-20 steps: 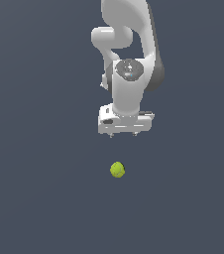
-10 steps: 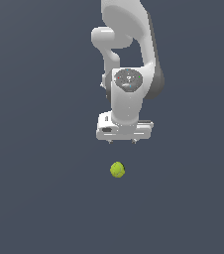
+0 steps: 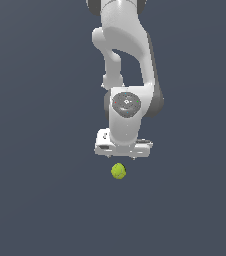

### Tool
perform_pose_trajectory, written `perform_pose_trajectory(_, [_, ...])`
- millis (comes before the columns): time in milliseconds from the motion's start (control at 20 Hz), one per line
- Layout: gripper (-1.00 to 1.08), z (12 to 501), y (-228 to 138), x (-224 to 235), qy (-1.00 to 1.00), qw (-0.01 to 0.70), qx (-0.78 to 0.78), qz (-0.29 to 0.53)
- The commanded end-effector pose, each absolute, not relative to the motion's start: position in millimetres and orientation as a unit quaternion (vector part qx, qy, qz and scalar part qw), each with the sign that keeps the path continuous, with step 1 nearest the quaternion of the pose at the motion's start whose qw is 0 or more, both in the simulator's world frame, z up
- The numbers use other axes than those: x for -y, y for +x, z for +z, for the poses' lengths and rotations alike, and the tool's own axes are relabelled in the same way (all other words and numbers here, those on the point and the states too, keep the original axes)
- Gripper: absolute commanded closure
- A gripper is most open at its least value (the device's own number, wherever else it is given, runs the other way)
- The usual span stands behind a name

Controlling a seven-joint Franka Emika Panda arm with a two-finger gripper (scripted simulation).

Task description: Pick up the object and move it to a goal position.

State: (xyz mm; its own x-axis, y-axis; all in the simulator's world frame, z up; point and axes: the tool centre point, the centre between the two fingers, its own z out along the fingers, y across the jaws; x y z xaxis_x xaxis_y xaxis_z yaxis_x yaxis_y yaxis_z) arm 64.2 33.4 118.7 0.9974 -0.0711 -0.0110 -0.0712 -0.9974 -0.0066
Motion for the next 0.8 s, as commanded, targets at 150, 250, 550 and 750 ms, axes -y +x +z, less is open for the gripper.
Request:
perform_pose_trajectory(150, [-0.92, 102, 82, -29, -0.999, 0.001, -0.054, 0.002])
perform_pose_trajectory(250, [-0.92, 98, 87, -28, -0.998, 0.001, -0.058, 0.001])
perform_pose_trajectory(550, [-0.92, 91, 92, -26, -0.998, 0.0, -0.065, 0.0])
perform_pose_trajectory(750, [-0.92, 90, 92, -26, -0.998, 0.0, -0.064, 0.001])
